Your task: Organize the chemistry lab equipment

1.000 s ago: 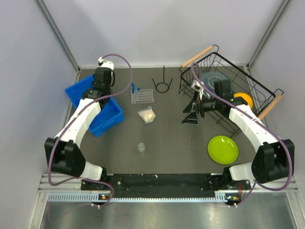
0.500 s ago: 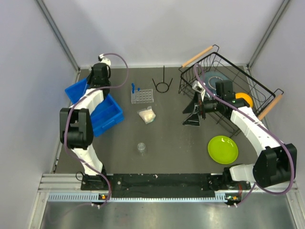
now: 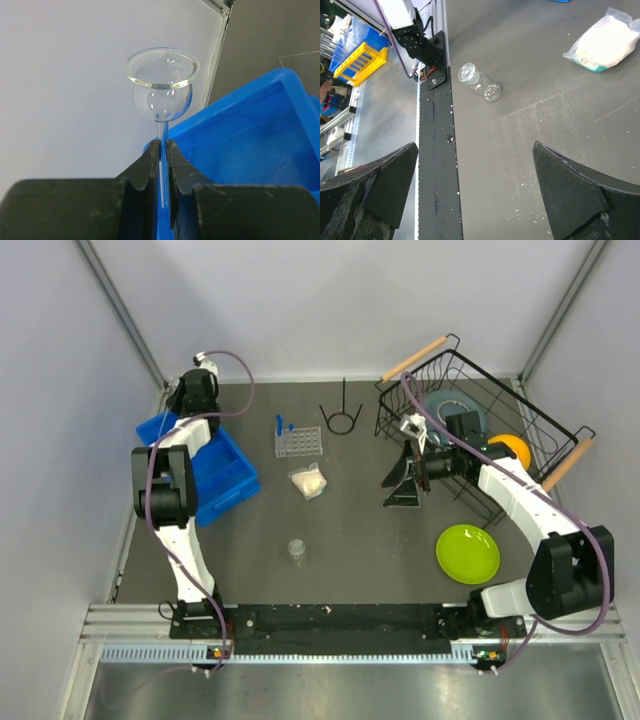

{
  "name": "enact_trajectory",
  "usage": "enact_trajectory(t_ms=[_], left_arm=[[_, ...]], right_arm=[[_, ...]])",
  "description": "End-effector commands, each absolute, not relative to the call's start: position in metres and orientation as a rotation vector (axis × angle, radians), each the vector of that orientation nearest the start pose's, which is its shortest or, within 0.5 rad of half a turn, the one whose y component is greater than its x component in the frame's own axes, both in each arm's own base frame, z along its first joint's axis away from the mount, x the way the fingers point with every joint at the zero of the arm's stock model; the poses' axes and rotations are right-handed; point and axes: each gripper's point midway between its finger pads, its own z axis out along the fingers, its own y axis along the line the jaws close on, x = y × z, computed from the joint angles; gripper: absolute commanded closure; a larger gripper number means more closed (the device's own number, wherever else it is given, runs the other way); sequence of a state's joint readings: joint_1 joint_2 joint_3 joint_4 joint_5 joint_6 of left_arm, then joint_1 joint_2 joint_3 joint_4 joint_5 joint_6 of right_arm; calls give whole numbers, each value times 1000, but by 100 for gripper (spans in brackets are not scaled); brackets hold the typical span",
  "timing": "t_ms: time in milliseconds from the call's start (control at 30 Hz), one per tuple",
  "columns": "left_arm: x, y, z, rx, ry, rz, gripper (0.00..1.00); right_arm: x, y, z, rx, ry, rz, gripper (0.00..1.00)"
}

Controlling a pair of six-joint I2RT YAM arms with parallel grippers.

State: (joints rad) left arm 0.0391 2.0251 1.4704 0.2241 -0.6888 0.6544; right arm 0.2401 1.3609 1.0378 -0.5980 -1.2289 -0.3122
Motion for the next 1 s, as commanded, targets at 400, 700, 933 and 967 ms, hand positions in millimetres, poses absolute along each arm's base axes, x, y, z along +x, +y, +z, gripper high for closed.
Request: enact_trajectory(t_ms=[400, 700, 933, 967], left_arm=[[570, 167, 151, 138, 1999, 1086, 92], [567, 179, 142, 142, 2021, 1086, 90], [563, 182, 133, 163, 2047, 1072, 87], [562, 182, 132, 164, 2048, 1072, 87]], right_arm=[[228, 228, 228, -1100, 1795, 1528, 1], [229, 227, 226, -1103, 1804, 1532, 1], [228, 228, 226, -1110, 1804, 1528, 1], [229, 227, 226, -1109, 1804, 1525, 1]])
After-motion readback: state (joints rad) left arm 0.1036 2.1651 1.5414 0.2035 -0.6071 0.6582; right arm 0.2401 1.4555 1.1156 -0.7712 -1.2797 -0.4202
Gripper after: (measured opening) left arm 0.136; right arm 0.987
